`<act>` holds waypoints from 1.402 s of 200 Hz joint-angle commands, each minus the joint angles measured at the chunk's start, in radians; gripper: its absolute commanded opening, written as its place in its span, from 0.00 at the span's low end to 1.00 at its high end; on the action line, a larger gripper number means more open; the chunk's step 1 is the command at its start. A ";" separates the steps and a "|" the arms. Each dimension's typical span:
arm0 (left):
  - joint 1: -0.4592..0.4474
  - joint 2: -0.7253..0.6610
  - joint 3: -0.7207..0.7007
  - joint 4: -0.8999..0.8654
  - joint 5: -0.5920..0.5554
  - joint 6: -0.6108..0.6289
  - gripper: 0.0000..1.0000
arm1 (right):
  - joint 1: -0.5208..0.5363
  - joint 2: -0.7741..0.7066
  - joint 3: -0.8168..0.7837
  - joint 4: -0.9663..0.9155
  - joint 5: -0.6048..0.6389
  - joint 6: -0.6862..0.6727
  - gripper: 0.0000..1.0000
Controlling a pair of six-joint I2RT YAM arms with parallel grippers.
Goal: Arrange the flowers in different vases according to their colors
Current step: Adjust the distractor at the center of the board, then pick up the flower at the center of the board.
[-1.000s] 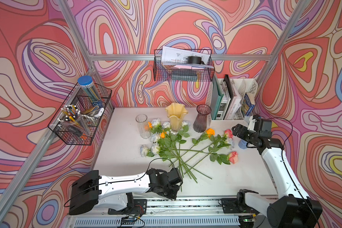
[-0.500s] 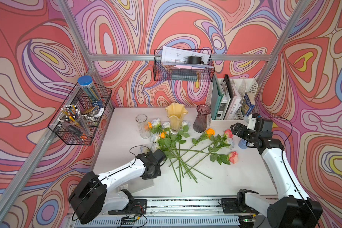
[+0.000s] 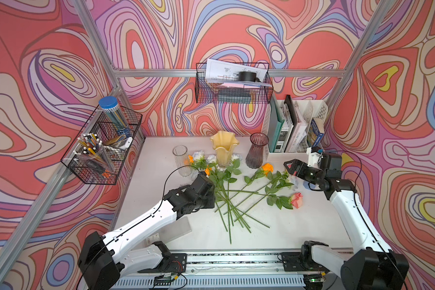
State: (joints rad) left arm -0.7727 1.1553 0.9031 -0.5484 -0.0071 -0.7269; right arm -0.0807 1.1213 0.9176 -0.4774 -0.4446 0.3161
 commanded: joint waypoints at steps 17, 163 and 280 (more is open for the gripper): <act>0.000 0.065 0.009 0.092 -0.052 0.075 0.50 | 0.343 0.012 -0.078 0.019 0.008 0.018 0.89; 0.172 -0.132 -0.118 0.128 -0.291 0.053 0.42 | 0.804 0.758 0.393 0.106 0.305 0.009 0.45; 0.186 -0.147 -0.170 0.148 -0.271 0.053 0.45 | 0.815 0.877 0.441 0.087 0.312 0.003 0.27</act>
State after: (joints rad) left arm -0.5949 1.0054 0.7483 -0.3988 -0.2764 -0.6872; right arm 0.7280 1.9793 1.3300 -0.3771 -0.1429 0.3252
